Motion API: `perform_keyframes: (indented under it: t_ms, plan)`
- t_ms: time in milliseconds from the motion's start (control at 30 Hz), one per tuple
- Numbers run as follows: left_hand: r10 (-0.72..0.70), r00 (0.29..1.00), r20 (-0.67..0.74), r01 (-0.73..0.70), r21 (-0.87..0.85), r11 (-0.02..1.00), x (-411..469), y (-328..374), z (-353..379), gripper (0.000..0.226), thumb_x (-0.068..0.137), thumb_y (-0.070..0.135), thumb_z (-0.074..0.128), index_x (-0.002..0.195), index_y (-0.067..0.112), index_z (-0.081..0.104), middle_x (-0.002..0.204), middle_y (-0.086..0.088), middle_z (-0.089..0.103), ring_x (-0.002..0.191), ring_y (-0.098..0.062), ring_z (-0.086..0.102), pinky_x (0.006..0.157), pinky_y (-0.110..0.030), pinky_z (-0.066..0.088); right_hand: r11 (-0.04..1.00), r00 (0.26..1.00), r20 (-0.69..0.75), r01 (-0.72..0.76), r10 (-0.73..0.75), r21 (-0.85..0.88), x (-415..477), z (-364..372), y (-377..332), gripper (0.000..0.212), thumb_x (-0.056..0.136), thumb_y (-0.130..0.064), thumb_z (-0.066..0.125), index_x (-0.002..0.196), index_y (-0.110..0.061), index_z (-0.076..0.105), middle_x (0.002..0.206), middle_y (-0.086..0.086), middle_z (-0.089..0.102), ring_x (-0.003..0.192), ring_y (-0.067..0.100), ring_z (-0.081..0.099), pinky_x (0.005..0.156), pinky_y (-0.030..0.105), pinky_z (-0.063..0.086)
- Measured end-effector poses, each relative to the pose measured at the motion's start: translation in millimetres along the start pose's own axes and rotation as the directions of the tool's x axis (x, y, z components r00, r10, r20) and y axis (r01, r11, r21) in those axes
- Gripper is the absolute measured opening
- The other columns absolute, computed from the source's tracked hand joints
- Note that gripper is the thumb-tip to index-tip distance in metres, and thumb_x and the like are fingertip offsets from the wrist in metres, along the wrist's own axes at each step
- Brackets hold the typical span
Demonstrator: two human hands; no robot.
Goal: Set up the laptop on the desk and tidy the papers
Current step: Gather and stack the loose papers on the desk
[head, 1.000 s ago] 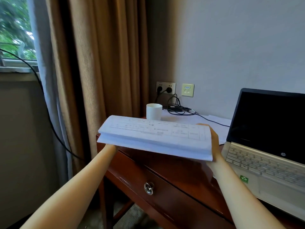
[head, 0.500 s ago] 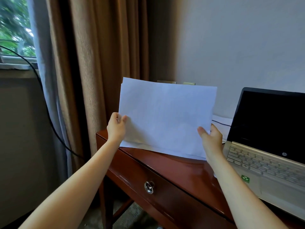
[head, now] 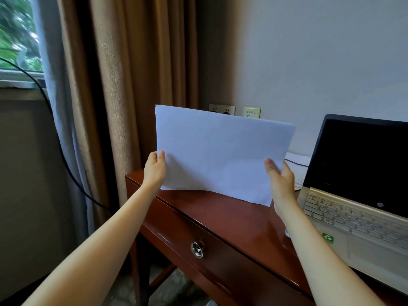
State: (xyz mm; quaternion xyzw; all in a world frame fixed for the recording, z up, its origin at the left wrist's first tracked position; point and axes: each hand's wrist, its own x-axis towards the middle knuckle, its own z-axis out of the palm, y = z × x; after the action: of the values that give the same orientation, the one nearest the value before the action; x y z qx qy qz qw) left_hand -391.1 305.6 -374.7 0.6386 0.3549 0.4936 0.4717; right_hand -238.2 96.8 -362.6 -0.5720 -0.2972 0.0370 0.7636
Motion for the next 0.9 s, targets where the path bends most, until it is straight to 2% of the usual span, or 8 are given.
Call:
perform_keyframes:
  t_ms: [100,233,400,500,567,733,800,900]
  plan:
    - [-0.024,0.999,0.035,0.023,0.029,0.999,0,1,0,0.016,0.098,0.026,0.042,0.09,0.012,0.042,0.073,0.006,0.036,0.068,-0.01,0.037,0.063,-0.023,0.032,0.995,1.0,0.006,0.022,-0.022,-0.099,0,1,0,0.023,0.096,-0.017,0.051,0.118,-0.018,0.055,0.107,-0.007,0.059,0.099,0.009,0.055,0.088,0.022,0.04]
    - [-0.025,0.999,0.025,0.023,0.076,0.997,2,4,-1,0.012,0.095,0.015,0.048,0.105,0.009,0.048,0.09,0.002,0.052,0.088,-0.017,0.049,0.077,-0.029,0.039,0.964,0.998,0.021,0.059,-0.055,-0.258,-1,4,2,0.021,0.096,-0.014,0.049,0.113,-0.013,0.061,0.102,-0.003,0.061,0.099,0.017,0.056,0.089,0.032,0.043]
    - [-0.031,0.99,-0.141,0.055,0.17,0.984,4,13,-1,0.05,0.09,0.017,0.054,0.136,0.006,0.037,0.132,-0.013,0.047,0.121,-0.03,0.046,0.102,-0.041,0.038,0.988,0.979,-0.141,-0.153,0.149,-0.019,-5,13,7,0.023,0.094,-0.005,0.048,0.081,-0.018,0.062,0.082,-0.003,0.061,0.087,0.018,0.054,0.077,0.029,0.044]
    - [0.006,0.978,-0.207,0.062,0.32,0.945,1,14,-1,0.055,0.092,0.017,0.051,0.142,0.006,0.032,0.142,-0.017,0.037,0.13,-0.033,0.037,0.108,-0.041,0.028,0.922,0.912,-0.151,-0.364,0.382,0.131,-18,24,13,0.017,0.096,-0.002,0.045,0.104,-0.003,0.06,0.091,0.008,0.061,0.074,0.02,0.054,0.072,0.03,0.046]
    - [0.008,0.992,-0.123,0.048,0.444,0.895,-3,8,1,0.055,0.092,0.02,0.051,0.142,0.007,0.032,0.143,-0.019,0.035,0.13,-0.035,0.036,0.107,-0.042,0.027,0.865,0.864,-0.106,-0.47,0.491,0.175,-23,28,17,0.024,0.097,-0.004,0.043,0.118,-0.001,0.055,0.099,0.016,0.063,0.069,0.022,0.054,0.077,0.035,0.047]
    - [-0.08,0.991,0.103,-0.002,0.625,0.781,-18,-8,19,0.051,0.094,0.03,0.049,0.141,0.016,0.033,0.146,-0.014,0.03,0.133,-0.033,0.032,0.11,-0.045,0.026,0.732,0.781,0.134,-0.62,0.61,0.283,-31,33,15,0.031,0.098,0.004,0.035,0.124,-0.004,0.049,0.079,0.007,0.055,0.067,0.019,0.051,0.058,0.031,0.051]
    - [-0.093,0.984,0.151,-0.025,0.637,0.77,-24,-12,27,0.048,0.095,0.031,0.045,0.141,0.019,0.034,0.148,-0.012,0.029,0.136,-0.032,0.028,0.111,-0.046,0.021,0.729,0.744,0.3,-0.66,0.597,0.182,-37,34,13,0.034,0.094,0.011,0.033,0.117,-0.009,0.049,0.087,0.006,0.059,0.074,0.02,0.055,0.046,0.023,0.054]
    - [-0.095,0.975,0.2,-0.075,0.704,0.706,-32,-17,32,0.049,0.097,0.035,0.042,0.142,0.021,0.032,0.152,-0.011,0.023,0.141,-0.03,0.02,0.114,-0.048,0.012,0.785,0.662,0.455,-0.6,0.596,-0.156,-44,36,10,0.032,0.093,0.011,0.039,0.115,-0.01,0.049,0.104,0.008,0.062,0.082,0.02,0.061,0.048,0.025,0.056]
